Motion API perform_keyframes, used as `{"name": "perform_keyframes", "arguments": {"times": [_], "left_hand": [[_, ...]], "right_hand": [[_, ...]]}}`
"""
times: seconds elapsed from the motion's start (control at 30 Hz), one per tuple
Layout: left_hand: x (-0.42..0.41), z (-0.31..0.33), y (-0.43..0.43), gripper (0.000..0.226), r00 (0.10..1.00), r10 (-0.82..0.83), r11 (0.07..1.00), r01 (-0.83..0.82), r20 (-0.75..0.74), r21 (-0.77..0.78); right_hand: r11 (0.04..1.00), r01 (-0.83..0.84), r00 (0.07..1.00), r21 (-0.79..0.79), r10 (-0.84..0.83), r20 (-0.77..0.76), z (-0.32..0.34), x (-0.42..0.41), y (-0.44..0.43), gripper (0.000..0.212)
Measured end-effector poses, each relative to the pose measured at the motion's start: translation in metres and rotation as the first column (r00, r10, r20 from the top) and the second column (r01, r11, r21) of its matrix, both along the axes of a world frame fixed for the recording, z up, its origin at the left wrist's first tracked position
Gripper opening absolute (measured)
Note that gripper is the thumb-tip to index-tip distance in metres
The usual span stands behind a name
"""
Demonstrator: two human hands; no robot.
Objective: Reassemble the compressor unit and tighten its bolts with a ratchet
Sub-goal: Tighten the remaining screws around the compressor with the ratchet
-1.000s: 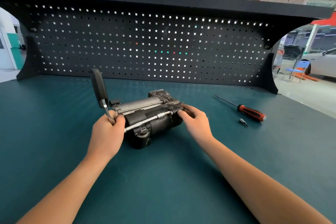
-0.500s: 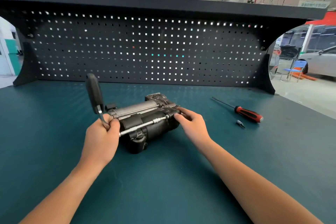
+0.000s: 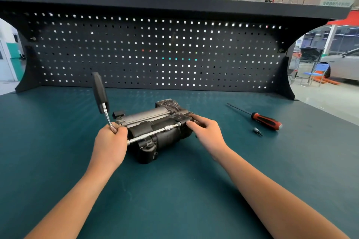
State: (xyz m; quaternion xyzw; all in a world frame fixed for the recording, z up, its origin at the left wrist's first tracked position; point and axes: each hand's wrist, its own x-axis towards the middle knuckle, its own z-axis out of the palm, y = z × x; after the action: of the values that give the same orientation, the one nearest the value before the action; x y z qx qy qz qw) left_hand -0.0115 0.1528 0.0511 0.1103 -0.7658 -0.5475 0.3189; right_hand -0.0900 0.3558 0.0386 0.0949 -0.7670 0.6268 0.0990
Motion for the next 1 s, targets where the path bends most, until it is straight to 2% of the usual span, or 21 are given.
{"name": "perform_keyframes", "arguments": {"times": [0.1, 0.27, 0.37, 0.43, 0.5, 0.57, 0.6, 0.63, 0.73, 0.87, 1.0], "left_hand": [[-0.003, 0.001, -0.001, 0.035, 0.999, 0.022, 1.000, -0.022, 0.025, 0.007], [0.008, 0.003, 0.009, 0.032, 0.981, 0.166, 0.950, -0.186, -0.099, -0.252], [0.009, 0.000, 0.010, 0.031, 0.977, 0.184, 0.949, -0.205, -0.106, -0.239], [0.007, -0.002, 0.007, 0.031, 0.985, 0.171, 0.976, -0.174, -0.039, -0.129], [0.001, -0.004, 0.008, 0.031, 0.995, 0.093, 0.987, -0.097, 0.035, 0.128], [-0.002, -0.004, 0.013, 0.030, 0.997, 0.009, 0.920, -0.036, 0.071, 0.390], [-0.003, -0.005, 0.016, 0.028, 0.998, -0.008, 0.899, -0.021, 0.064, 0.438], [-0.003, -0.006, 0.018, 0.028, 0.999, -0.017, 0.904, -0.006, 0.050, 0.427], [-0.005, -0.007, 0.016, 0.031, 1.000, -0.014, 0.971, 0.008, 0.025, 0.241], [-0.003, -0.008, 0.002, 0.036, 0.999, -0.032, 0.969, 0.023, 0.033, 0.246], [0.001, -0.009, -0.006, 0.034, 1.000, -0.015, 0.986, 0.013, 0.013, 0.166]], "right_hand": [[1.000, -0.007, 1.000, 0.010, 0.007, -0.002, 0.000, -0.001, 0.001, 0.039], [0.999, -0.005, 1.000, 0.037, 0.006, -0.021, 0.003, 0.001, 0.001, 0.038], [0.999, -0.009, 1.000, 0.032, 0.009, -0.019, 0.003, 0.001, 0.001, 0.039], [1.000, -0.008, 1.000, 0.026, 0.008, -0.020, 0.003, 0.001, 0.000, 0.039], [1.000, -0.017, 1.000, -0.004, 0.017, -0.020, 0.002, 0.000, 0.000, 0.039], [1.000, -0.023, 1.000, -0.018, 0.023, -0.016, 0.003, 0.000, 0.000, 0.038], [1.000, -0.025, 1.000, -0.017, 0.024, -0.017, 0.003, 0.000, 0.001, 0.038], [1.000, -0.026, 0.999, -0.012, 0.025, -0.021, 0.003, 0.000, 0.001, 0.038], [0.999, -0.030, 0.999, 0.044, 0.032, -0.031, 0.005, 0.002, 0.002, 0.038], [0.994, -0.031, 0.999, 0.102, 0.035, -0.038, 0.006, 0.003, 0.002, 0.041], [0.986, -0.042, 0.996, 0.160, 0.054, -0.073, 0.005, 0.006, 0.001, 0.042]]}}
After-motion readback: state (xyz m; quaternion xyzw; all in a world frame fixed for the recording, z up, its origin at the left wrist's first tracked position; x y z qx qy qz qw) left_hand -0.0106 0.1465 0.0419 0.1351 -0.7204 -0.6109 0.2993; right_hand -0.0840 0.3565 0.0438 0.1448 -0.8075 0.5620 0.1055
